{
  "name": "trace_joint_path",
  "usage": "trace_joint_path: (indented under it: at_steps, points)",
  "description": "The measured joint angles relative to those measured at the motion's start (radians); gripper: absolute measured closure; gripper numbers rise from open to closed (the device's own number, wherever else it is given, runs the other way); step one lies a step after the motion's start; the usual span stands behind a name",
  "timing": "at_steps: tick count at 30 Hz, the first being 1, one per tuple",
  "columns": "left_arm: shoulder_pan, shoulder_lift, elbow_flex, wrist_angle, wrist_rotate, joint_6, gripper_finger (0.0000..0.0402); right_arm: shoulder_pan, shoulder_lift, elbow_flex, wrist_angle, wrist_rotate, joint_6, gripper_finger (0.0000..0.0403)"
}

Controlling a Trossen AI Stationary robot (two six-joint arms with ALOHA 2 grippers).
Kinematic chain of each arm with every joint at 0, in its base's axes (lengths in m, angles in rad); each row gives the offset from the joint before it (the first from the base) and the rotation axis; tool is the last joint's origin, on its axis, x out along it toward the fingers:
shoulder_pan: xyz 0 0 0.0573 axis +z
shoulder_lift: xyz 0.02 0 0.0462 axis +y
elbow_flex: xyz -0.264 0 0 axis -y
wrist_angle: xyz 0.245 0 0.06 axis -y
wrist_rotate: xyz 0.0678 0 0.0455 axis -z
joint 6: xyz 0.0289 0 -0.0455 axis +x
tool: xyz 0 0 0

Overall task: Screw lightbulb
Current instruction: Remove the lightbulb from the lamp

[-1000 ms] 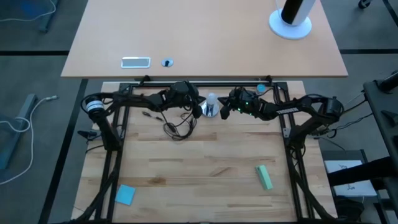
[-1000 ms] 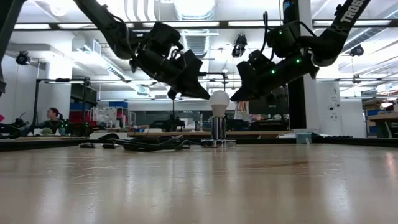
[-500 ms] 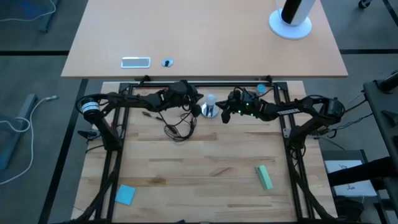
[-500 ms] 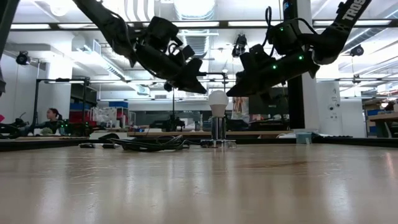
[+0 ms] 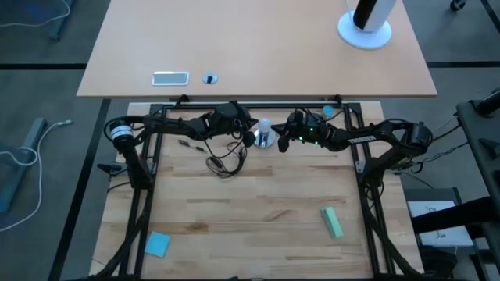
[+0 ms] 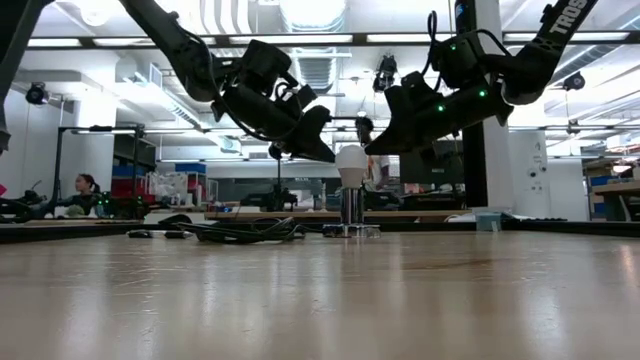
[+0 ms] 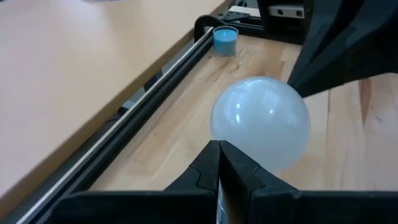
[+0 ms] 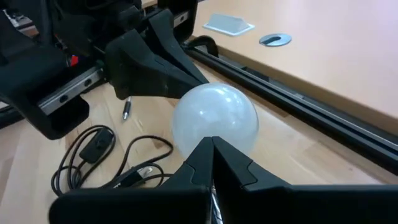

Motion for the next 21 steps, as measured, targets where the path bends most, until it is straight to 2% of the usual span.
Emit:
trace_joint_path:
  at_steps: [21]
  points:
    - [-0.004, -0.003, 0.000, -0.029, 0.010, -0.033, 0.0401, 0.000, 0.000, 0.000, -0.005, 0.000, -0.019, 0.0403]
